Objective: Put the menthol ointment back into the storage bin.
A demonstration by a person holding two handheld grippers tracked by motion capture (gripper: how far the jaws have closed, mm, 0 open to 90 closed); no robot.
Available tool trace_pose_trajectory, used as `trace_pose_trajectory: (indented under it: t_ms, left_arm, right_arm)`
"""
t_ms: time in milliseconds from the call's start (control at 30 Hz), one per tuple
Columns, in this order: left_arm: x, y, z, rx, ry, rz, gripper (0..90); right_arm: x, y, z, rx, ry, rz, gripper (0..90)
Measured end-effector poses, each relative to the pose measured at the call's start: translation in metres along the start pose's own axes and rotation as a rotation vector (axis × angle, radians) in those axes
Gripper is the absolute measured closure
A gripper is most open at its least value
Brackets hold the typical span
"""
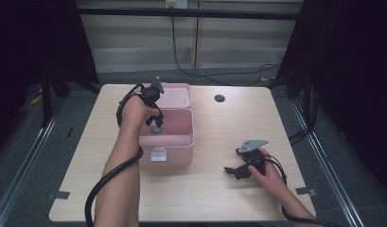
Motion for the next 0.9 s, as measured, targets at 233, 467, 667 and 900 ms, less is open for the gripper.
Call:
trace_pose_trajectory:
  t_ms: [233,467,667,900]
  left_arm:
    - [0.002,0.000,0.006,0.003,-0.007,-0.016,50.4]
    - [0.004,0.001,0.014,0.018,-0.011,-0.051,50.4]
    - [0.005,0.003,0.021,0.029,-0.029,-0.087,50.4]
    - [0.005,0.002,0.027,0.052,-0.042,-0.156,50.4]
  right_arm:
    - [0.000,0.000,0.000,0.000,0.000,0.000,7.5]
    - [0.000,0.000,0.000,0.000,0.000,0.000,7.5]
    - [0.000,0.000,0.000,0.000,0.000,0.001,7.5]
    - [0.000,0.000,0.000,0.000,0.000,0.001,7.5]
Point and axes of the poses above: each handheld gripper's, and its own axes: z roughly forward along the jaws, x roughly out of its top, y roughly to its right, the point moved 5 cm from there along z, roughly forward along the jaws, and after that the axes turned 10 degrees about x, right-handed, at the moved point
